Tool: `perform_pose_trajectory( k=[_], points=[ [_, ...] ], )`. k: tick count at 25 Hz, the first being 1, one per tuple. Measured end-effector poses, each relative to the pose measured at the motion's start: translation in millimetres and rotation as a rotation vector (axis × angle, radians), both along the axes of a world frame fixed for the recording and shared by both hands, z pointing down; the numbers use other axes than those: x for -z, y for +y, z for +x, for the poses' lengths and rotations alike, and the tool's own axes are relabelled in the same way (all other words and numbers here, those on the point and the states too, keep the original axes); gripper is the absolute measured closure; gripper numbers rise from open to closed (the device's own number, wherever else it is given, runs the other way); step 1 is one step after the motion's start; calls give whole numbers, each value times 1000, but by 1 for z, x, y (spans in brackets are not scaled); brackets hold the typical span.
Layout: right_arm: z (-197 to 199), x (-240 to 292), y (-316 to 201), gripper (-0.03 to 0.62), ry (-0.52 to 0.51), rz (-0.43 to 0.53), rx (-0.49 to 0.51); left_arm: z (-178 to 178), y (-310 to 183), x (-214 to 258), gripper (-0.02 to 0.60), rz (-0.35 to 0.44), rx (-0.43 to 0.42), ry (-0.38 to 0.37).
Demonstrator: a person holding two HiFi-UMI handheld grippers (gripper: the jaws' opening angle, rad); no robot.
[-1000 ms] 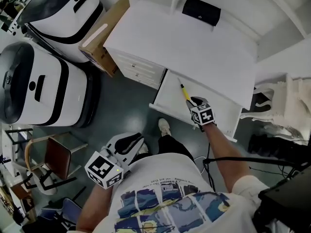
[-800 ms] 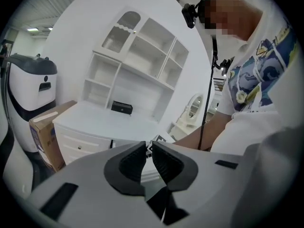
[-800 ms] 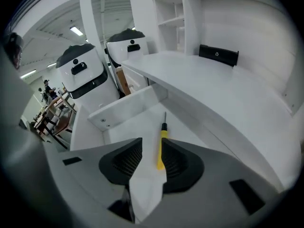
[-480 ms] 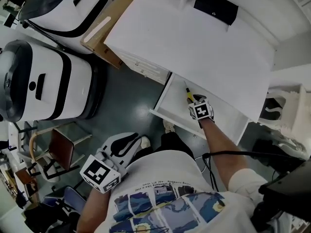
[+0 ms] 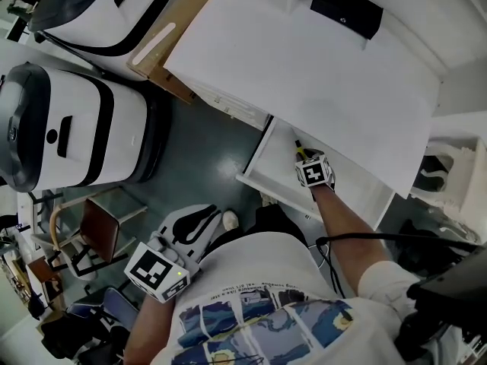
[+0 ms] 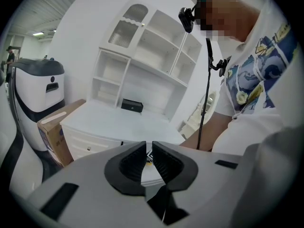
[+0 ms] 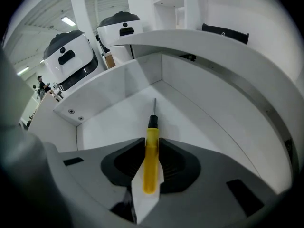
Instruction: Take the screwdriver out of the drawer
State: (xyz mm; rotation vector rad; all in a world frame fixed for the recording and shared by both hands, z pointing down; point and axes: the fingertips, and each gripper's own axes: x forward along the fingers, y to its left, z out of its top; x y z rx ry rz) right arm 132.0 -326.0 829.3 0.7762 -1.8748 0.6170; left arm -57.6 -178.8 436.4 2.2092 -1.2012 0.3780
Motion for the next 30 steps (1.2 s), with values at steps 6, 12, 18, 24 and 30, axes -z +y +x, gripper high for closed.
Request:
perform_pose_trajectory(
  k=[6,12,18,24,30],
  points=[
    [-1,3,3,493,22,-15,7,-8,0,1,551,6,11,0],
    [1,7,5,496,32,-24,-19,-14,5,4,551,21,-10,8],
    [6,26,6,496,45,10,-35,-20,14,7,551,53,-41,27],
    [7,53,20,496,46,29,-50,-26,26,13,551,91,-73,53],
    [6,79,36,496,43,57,-50,-36,47,20,551,126,-95,76]
  ],
)
